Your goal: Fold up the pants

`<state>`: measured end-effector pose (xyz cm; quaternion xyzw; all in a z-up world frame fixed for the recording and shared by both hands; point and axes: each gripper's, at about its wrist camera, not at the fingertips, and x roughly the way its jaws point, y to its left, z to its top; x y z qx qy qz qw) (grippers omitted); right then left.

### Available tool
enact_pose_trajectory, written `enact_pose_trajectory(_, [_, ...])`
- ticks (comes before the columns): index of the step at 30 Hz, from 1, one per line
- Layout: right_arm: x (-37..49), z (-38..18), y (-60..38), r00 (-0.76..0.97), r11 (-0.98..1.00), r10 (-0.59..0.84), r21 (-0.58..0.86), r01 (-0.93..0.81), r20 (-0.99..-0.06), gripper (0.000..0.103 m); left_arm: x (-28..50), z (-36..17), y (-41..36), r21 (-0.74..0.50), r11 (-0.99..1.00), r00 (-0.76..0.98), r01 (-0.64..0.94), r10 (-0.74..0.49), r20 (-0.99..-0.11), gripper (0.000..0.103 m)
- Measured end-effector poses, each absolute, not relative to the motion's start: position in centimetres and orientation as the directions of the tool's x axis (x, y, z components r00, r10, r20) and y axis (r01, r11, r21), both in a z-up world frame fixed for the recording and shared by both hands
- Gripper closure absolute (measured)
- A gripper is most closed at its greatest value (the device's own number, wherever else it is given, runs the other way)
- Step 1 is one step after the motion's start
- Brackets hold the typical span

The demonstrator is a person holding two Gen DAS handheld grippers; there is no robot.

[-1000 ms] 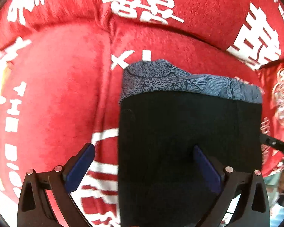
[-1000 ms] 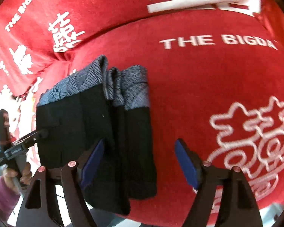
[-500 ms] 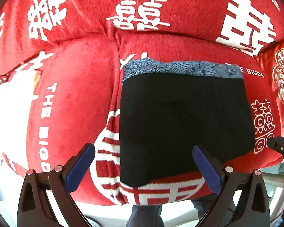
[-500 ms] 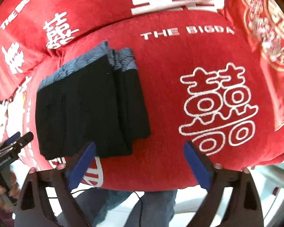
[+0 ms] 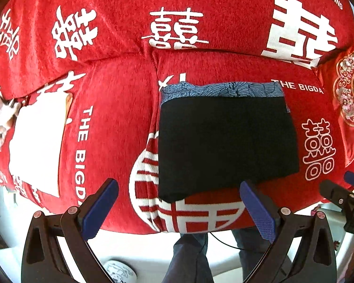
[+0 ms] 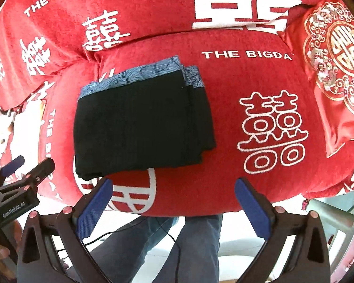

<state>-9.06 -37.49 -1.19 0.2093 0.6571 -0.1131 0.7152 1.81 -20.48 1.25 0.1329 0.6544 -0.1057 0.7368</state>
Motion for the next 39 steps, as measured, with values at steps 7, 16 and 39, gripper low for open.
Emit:
enact_pose_trajectory(7, [-8.3,0.4,-36.2,0.095,0.896,0.119,0.148,0.419,-0.988,0.000,1.9,2.5,-19.9,0.058,0.951,0.118,0.305,0.023,-0.993,0.000])
enact_pose_trajectory(16, [-7.1,1.7,-35.7,0.097,0.907,0.117,0.146,0.395,-0.988,0.000,1.8,3.6,-20.1,0.055,0.952,0.132,0.302,0.016,-0.991,0.000])
enact_pose_trajectory(39, [-6.3,2.4,-34.5,0.084,0.925,0.091,0.116,0.362,-0.992,0.000,1.1,4.2,-20.3,0.042,0.948,0.121,0.315,0.003,-0.993,0.000])
